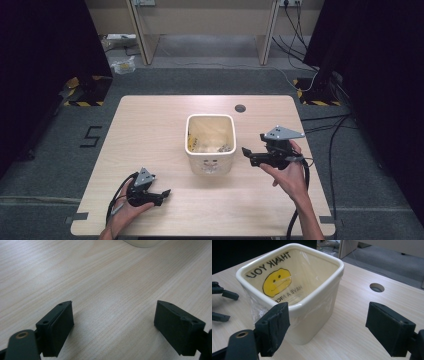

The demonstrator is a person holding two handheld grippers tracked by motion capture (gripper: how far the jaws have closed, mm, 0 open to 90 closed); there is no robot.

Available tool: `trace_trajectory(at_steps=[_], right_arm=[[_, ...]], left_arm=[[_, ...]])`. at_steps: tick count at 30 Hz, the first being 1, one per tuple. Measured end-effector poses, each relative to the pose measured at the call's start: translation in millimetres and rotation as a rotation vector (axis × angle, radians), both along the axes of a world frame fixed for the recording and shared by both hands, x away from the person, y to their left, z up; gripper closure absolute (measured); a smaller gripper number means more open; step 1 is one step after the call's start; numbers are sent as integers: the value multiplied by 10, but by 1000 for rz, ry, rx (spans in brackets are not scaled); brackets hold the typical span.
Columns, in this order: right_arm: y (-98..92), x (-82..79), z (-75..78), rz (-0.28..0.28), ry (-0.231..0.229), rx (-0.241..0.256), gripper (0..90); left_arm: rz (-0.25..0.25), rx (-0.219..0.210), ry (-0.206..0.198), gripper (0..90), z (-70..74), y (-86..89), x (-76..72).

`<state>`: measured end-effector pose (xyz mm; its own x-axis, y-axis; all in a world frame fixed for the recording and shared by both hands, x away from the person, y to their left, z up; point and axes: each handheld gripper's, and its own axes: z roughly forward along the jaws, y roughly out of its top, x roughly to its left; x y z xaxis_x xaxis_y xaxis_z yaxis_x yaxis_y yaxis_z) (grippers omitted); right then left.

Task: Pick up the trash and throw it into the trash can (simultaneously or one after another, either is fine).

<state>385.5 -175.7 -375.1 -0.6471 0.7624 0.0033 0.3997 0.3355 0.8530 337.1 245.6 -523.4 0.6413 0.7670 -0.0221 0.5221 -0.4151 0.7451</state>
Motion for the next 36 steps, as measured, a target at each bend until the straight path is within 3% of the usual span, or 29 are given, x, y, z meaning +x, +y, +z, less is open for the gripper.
trace_trajectory(at_steps=[7, 36], right_arm=[[-43, -87, -73, 2, 16, -17, 175], [-151, -297, -299, -17, 9, -28, 172]], left_arm=[[0, 0, 0, 149, 0, 0, 0], [-1, 1, 1, 149, 0, 1, 0]])
